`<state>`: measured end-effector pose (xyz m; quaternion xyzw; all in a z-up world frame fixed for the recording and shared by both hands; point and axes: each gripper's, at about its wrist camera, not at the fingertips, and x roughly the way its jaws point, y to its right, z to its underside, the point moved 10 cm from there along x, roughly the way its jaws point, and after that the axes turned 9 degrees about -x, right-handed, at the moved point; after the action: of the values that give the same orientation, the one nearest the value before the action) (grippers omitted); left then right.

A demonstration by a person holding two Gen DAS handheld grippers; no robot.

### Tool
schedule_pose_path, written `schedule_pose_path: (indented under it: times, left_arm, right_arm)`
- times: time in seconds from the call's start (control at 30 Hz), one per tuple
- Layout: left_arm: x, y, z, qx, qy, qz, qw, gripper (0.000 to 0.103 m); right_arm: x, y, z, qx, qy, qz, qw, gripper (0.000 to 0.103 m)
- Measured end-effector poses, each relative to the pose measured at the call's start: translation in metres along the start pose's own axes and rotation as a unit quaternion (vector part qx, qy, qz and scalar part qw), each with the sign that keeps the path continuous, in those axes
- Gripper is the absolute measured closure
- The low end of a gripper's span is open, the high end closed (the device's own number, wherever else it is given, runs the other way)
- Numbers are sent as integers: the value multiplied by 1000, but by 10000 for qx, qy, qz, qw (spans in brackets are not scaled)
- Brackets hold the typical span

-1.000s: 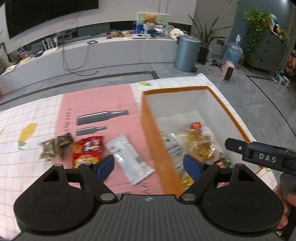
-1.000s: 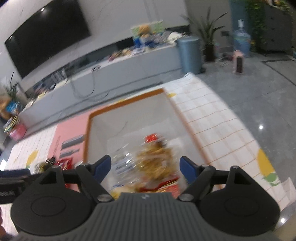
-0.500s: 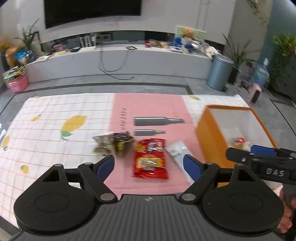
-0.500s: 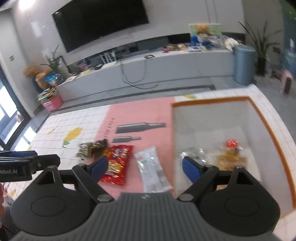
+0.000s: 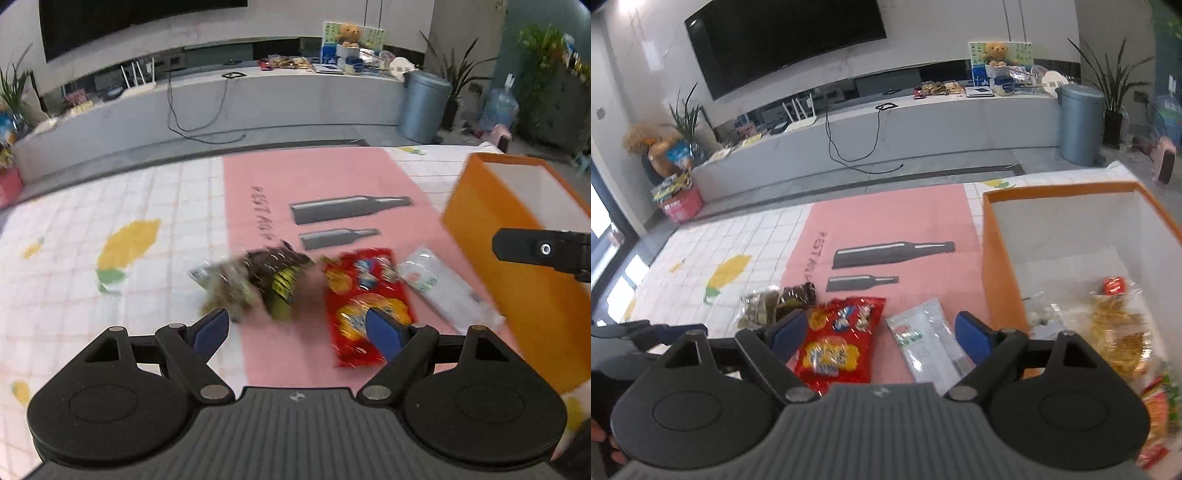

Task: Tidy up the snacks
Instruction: 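Move both grippers back from the box over the table snacks, then close the left gripper on the dark snack while the right approaches the red chip bag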

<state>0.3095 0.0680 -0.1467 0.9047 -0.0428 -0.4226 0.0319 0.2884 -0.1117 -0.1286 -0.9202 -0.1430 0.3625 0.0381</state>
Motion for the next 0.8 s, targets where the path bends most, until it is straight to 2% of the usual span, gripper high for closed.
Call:
schedule_pose_path:
  times: [0.1,0.2,0.27,0.37,0.47,0.57,0.73,0.8]
  left_arm:
    - [1,-8,-18,-15,223,102,9997,5]
    - [6,-12,-28,-68,275,360,9990,5]
    - [13,-7,-29,227,306,626,9973,5]
    - [17,-2,-24,605,632,563,9946,5]
    - [24,16,-14,1137,654,685,9890,5]
    - [37,23,-7,1430,576,608,9862,5]
    - [62,13,-6,1512,437,318,9870,6]
    - [70,7,-7,1513,415,199,9874,10]
  right_arm:
    - [26,-1,12,274,-120,105,9995,17]
    - [47,-4,25,174,-251,240,9992,17]
    - [57,-3,34,154,-343,396,9985,17]
    - [60,1,44,155,-508,526,9972,17]
    - [58,2,43,-2,-424,515,9978,17]
    - [55,5,42,-2,-260,571,9980,17]
    - [54,-1,45,-22,-309,348,9989,17]
    - [53,-3,46,-74,-295,320,9990,17]
